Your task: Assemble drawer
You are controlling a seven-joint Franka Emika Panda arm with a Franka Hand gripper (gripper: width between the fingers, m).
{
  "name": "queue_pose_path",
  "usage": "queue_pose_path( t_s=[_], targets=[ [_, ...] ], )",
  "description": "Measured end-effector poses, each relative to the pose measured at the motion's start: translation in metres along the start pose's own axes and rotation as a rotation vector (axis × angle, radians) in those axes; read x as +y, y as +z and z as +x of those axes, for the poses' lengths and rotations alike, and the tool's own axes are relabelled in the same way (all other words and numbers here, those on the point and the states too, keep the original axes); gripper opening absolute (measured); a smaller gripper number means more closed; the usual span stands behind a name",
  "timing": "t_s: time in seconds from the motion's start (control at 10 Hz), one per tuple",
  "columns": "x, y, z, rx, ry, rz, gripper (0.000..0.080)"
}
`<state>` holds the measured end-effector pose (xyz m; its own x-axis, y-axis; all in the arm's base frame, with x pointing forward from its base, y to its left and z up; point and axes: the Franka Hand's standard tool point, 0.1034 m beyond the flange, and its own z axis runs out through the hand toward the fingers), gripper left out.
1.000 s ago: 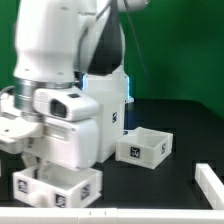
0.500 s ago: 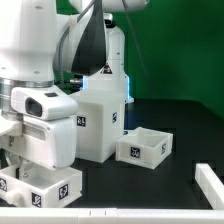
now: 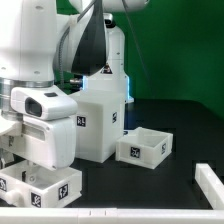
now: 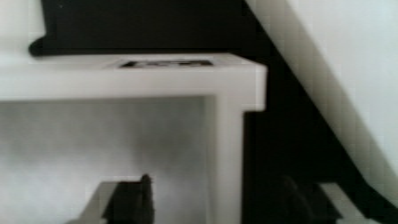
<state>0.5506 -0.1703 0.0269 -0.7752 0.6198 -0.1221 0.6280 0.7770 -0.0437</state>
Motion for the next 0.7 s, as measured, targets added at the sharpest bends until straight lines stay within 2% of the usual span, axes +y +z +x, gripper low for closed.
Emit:
queue_pose_path(
  t_s=[0.1,0.2,0.3,0.4,0.5,0.7],
  targets=[
    [-0.001,-0.016,-0.006,-0.023,0.011,-0.006,0.0531],
    [-0.006,-0.031,-0.010,-0.039,0.018,-0.008,0.0612],
    [-0.008,-0.047,-0.015,-0.057,0.115,-0.014,0.0612],
    [-0.008,-0.059,-0.012,-0.072,0.200,-0.028,0.0642],
    [-0.009,-0.061,-0.006,-0.076,0.214,-0.037,0.0647],
    [-0.013,-0.056,-0.007,-0.071,0.290,-0.045,0.0649]
  ],
)
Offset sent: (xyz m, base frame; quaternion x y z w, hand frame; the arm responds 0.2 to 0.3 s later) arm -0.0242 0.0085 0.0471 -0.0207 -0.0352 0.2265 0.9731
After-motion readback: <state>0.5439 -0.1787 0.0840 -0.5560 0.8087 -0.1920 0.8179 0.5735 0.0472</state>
